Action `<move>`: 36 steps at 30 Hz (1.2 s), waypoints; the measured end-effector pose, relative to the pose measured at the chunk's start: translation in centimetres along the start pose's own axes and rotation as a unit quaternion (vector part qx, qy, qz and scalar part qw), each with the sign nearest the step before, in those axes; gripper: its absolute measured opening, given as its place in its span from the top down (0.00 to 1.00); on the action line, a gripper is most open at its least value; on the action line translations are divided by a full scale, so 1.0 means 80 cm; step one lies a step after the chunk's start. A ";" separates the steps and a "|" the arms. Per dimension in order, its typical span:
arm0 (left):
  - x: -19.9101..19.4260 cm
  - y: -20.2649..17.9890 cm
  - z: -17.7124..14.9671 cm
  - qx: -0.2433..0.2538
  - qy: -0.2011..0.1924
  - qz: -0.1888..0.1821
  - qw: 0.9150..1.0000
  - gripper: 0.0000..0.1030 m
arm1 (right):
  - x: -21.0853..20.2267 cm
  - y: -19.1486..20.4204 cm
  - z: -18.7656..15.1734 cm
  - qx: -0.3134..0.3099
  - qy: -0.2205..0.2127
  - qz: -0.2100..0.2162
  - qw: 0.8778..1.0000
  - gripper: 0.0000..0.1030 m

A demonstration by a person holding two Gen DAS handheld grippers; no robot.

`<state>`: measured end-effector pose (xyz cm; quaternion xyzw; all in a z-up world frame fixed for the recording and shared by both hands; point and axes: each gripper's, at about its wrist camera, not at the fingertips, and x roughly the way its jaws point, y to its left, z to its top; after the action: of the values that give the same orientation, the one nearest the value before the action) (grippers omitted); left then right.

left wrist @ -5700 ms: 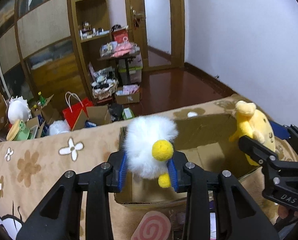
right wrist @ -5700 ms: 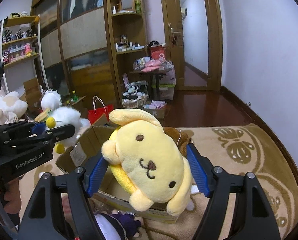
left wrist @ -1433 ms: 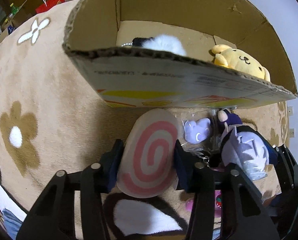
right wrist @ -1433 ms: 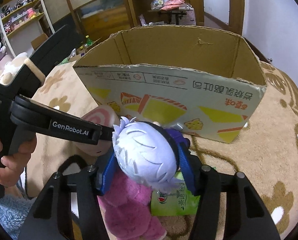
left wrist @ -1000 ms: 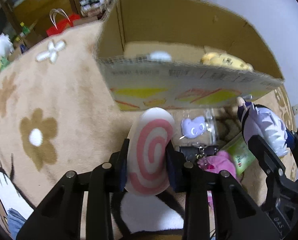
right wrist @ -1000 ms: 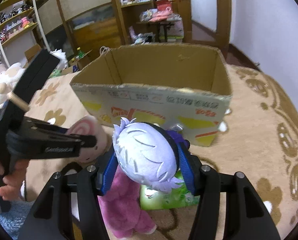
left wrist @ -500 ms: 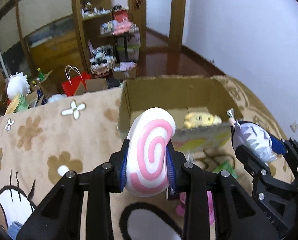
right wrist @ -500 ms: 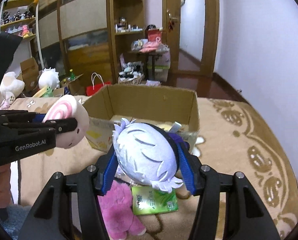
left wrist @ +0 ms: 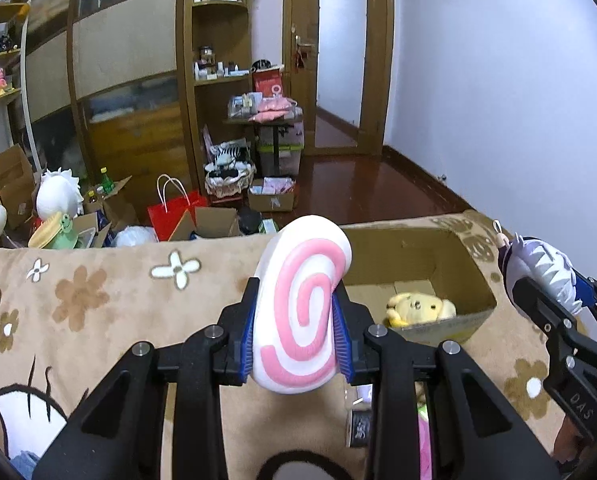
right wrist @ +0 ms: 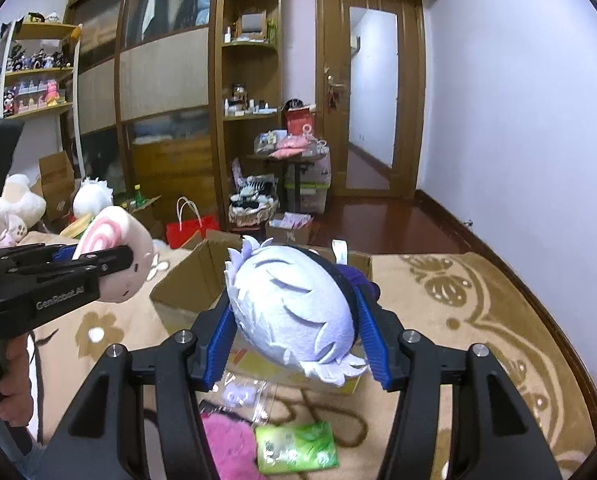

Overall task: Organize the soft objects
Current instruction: 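Lift the pink swirl cushion with the left tool while the right tool lifts the white-haired doll, then release the cushion into the box with the left tool while the right tool releases the doll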

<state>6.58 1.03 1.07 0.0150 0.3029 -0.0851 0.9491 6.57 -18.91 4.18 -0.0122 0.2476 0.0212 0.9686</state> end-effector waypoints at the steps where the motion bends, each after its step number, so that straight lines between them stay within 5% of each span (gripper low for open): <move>1: 0.001 0.000 0.002 0.002 -0.004 0.000 1.000 0.70 | 0.002 -0.002 0.003 0.002 -0.003 -0.001 1.000 0.42; 13: 0.024 -0.027 0.024 0.046 -0.049 -0.001 0.998 0.69 | 0.026 -0.012 0.024 0.003 -0.031 0.012 0.999 0.42; 36: 0.112 -0.037 0.008 0.061 0.022 -0.009 0.998 0.66 | 0.101 -0.034 -0.001 0.029 0.015 0.049 0.998 0.42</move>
<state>13.65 -3.27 -3.53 0.0723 0.3178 -0.1112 0.9388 13.72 -21.36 0.31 0.0277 0.2625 0.0613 0.9626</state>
